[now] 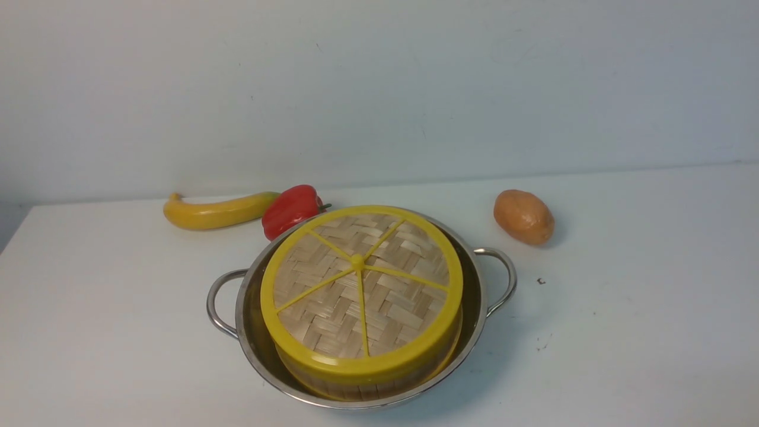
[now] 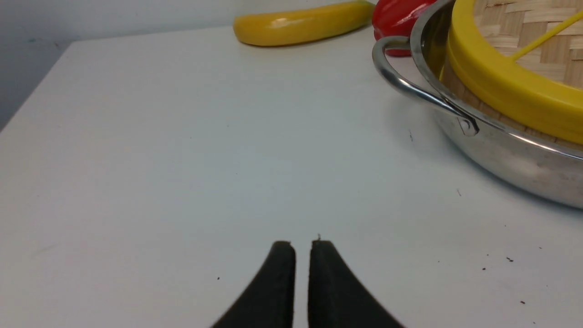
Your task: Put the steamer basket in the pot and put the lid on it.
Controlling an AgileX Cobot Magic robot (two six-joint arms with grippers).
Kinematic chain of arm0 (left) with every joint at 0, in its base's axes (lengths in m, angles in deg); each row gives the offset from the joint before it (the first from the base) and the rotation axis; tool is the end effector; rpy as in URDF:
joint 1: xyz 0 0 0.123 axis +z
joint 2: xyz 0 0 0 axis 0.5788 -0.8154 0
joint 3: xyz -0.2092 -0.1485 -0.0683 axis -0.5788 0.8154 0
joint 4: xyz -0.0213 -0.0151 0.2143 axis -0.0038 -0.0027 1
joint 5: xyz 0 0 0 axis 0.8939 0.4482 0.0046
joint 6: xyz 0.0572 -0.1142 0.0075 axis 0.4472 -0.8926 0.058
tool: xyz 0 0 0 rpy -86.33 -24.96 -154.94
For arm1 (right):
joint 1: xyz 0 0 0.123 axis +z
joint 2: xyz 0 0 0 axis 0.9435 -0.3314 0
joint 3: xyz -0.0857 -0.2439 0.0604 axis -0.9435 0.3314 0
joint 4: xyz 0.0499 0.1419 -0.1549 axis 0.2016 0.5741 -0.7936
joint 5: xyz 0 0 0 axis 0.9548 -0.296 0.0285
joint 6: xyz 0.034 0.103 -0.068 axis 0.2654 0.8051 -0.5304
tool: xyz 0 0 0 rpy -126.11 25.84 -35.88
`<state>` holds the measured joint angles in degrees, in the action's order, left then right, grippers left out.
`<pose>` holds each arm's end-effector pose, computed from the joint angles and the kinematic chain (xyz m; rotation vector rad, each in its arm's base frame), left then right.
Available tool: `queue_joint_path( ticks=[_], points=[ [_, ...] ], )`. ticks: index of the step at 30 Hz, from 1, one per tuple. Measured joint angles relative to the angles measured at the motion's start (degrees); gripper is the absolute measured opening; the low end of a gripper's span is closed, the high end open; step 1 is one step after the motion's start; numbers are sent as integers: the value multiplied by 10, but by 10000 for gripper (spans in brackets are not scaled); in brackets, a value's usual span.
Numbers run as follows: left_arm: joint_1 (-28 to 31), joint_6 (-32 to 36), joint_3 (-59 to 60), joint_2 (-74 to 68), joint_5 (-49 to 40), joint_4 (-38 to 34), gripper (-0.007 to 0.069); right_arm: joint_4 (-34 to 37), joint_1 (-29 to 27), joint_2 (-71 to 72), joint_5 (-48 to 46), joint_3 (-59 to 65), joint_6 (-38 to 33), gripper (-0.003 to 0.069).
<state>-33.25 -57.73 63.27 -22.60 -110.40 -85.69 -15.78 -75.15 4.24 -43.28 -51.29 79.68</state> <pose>0.0695 -0.0014 0.1577 0.0348 1.9074 0.0301 0.0694 -0.0213 0.1596 0.2473 1.8799 -0.1055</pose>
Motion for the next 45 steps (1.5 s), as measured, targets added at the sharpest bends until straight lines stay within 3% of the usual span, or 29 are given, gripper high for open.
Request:
queue_joint_path(
  ticks=[20,31,42,45],
  points=[
    [0,1,0,0,2,0,59,-8,0,0,0,0,0,66],
    [0,1,0,0,2,0,59,-19,133,10,-8,-1,4,76],
    [0,1,1,0,2,0,59,-6,144,10,80,3,65,85],
    [0,1,1,0,2,0,59,57,144,10,58,3,-9,87]
  ],
)
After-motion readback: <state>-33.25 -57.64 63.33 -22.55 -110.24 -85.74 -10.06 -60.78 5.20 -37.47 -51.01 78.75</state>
